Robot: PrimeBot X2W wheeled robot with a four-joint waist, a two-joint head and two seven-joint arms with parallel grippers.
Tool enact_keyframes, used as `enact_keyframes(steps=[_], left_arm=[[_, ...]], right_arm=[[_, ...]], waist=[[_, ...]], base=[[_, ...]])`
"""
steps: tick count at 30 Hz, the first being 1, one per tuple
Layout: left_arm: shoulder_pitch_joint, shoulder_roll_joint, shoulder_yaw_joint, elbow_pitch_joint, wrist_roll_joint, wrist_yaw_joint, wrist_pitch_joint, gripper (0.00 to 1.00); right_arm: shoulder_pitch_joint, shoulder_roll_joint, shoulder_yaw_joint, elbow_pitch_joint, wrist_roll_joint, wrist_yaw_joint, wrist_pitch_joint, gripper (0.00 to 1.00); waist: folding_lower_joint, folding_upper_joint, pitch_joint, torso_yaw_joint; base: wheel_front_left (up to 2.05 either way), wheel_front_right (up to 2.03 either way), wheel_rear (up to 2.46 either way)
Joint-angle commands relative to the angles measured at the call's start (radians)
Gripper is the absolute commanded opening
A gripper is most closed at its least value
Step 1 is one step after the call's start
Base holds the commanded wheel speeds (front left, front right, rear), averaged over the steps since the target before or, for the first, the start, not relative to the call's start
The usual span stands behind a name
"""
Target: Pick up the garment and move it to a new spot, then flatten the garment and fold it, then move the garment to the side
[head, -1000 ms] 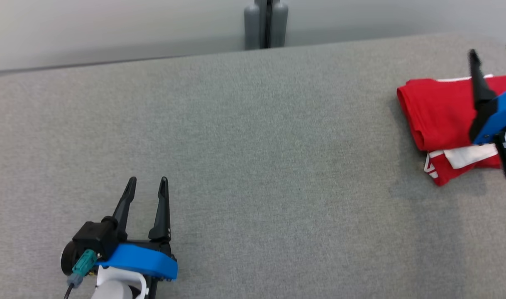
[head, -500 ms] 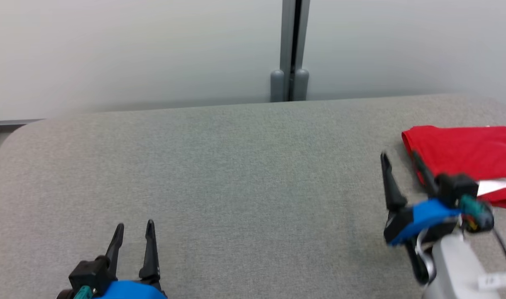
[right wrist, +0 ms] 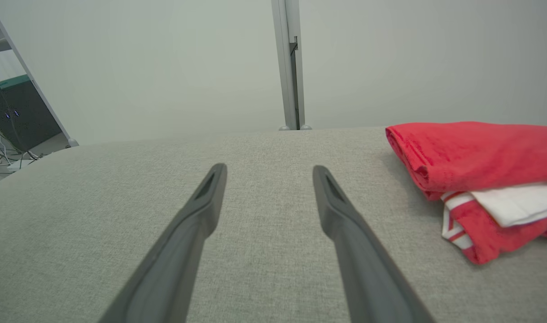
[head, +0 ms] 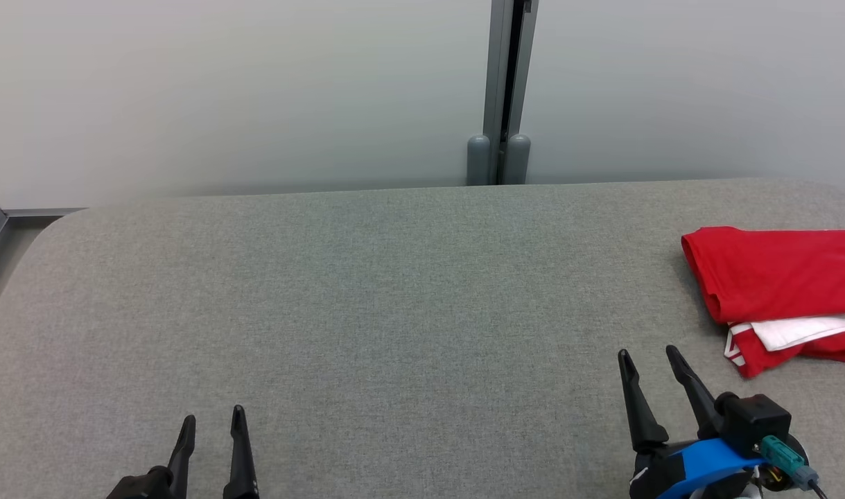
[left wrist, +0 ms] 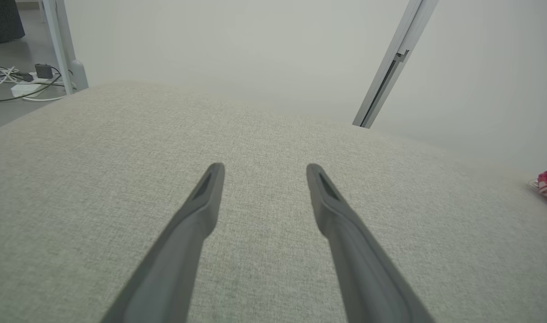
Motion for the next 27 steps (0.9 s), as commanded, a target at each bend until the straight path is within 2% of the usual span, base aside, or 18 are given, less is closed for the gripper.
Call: enact_keyframes(steps=[1, 26, 27], left_arm=[[0.005, -0.001, 0.006, -0.003, 0.0, -0.005, -0.004, 1.0], [-0.02, -0.026, 0.027, 0.008, 0.05, -0.044, -0.004, 1.0], [-0.021, -0.027, 0.025, 0.007, 0.051, -0.049, -0.004, 0.0]], right_arm=[[0.02, 0.0, 0.002, -0.014, -0.001, 0.0, -0.004, 1.0], [0.049, 0.0, 0.034, -0.049, 0.04, 0.0, -0.005, 1.0], [0.049, 0.0, 0.035, -0.048, 0.042, 0.0, -0.005, 0.0]], waist=[[0.0001, 0.0, 0.0, 0.001], [0.0001, 0.0, 0.008, 0.003], [0.0001, 0.0, 0.009, 0.004]], base=[[0.0, 0.0, 0.0], [0.0, 0.0, 0.0], [0.0, 0.0, 0.0]])
